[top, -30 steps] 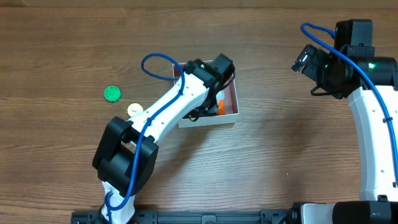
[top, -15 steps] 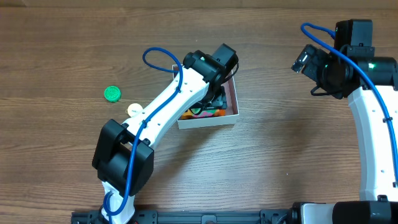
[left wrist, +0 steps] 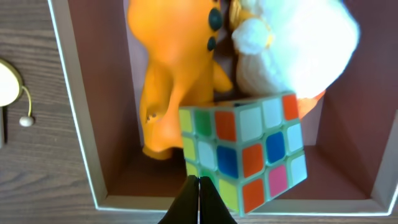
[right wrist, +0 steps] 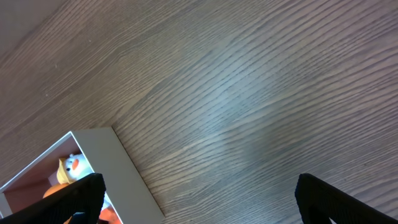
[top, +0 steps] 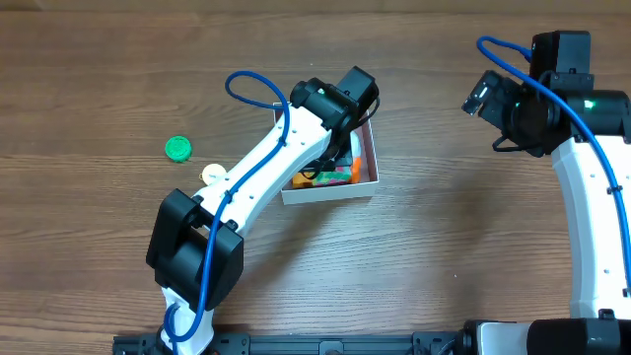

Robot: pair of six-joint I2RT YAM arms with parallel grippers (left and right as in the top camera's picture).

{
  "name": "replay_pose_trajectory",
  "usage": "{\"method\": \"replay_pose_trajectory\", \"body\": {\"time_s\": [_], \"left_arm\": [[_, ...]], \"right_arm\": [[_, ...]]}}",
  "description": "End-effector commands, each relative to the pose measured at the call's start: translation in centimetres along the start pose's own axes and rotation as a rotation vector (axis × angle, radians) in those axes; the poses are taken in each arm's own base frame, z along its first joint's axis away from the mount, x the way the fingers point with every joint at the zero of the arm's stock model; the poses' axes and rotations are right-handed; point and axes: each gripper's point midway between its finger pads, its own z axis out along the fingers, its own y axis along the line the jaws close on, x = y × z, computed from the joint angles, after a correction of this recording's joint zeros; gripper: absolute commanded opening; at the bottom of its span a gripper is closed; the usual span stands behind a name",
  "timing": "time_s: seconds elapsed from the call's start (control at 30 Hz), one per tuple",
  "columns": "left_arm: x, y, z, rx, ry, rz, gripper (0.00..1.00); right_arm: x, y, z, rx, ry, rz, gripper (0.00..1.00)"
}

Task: Pack container
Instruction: 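Carry the cube with the left gripper over the box and lower it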

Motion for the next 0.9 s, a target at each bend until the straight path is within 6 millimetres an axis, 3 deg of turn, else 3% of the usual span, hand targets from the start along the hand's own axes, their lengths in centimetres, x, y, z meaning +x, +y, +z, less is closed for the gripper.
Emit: {"method": "replay_pose_trajectory", "body": {"time_s": [0.0, 0.07, 0.3, 0.57, 0.87], "left_arm": [[-1.6, -0.8, -0.7, 0.032, -0.067, 0.030, 0.04], [-2.2, -1.8, -0.9, 0.068, -0.093, 0.105, 0.04], [-2.6, -2.1, -0.6, 0.071, -0.112, 0.193, 0.04], [0.0, -0.7, 4.4, -0.017, 0.007, 0.256, 0.04], [1.1, 0.3, 4.5, -0.054, 0.055, 0.212, 0.04]], "right_arm": [[-0.2, 0.0, 0.0, -0.002, -0.003, 0.005, 1.00], [-0.2, 0.0, 0.0, -0.002, -0.003, 0.005, 1.00], [-0.2, 0.0, 0.0, -0.002, -0.003, 0.005, 1.00], [-0.2, 0.0, 0.0, -0.002, -0.003, 0.005, 1.00], [-0.2, 0.0, 0.0, -0.002, -0.003, 0.005, 1.00]]}}
